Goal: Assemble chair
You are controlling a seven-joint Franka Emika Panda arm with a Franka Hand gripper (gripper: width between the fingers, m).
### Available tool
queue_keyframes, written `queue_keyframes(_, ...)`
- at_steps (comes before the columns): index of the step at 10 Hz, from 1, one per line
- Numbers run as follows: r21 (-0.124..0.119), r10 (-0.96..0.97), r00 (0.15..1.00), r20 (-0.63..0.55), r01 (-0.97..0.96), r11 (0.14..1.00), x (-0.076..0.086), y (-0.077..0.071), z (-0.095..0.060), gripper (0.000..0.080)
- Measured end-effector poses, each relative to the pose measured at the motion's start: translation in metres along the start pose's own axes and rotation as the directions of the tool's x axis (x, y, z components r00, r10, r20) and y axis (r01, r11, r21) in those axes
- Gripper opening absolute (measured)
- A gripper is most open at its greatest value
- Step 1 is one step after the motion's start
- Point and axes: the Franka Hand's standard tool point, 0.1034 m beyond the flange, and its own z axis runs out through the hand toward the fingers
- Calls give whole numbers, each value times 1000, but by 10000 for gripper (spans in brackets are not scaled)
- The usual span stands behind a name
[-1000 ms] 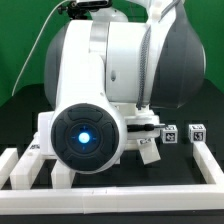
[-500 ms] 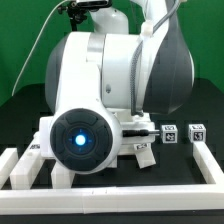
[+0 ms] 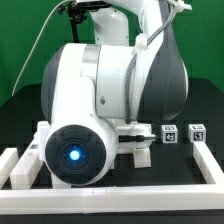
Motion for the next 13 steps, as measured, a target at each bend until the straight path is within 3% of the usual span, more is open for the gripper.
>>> queue_keyframes(1,0,0,1000,1,0,1000,0,0,0,126)
queue_keyframes(2,0,0,1000,1,0,1000,0,0,0,310)
queue_keyframes(3,0,0,1000,1,0,1000,1,0,1,310)
queue_keyframes(4,0,0,1000,2,0,1000,1,0,1,493)
queue_keyframes(5,0,0,1000,2,0,1000,1,0,1,597)
queue_keyframes(8,0,0,1000,2,0,1000,1,0,1,647)
queue_keyframes(13,2,-3,1000,-4,3,1000,1,1,-1,649)
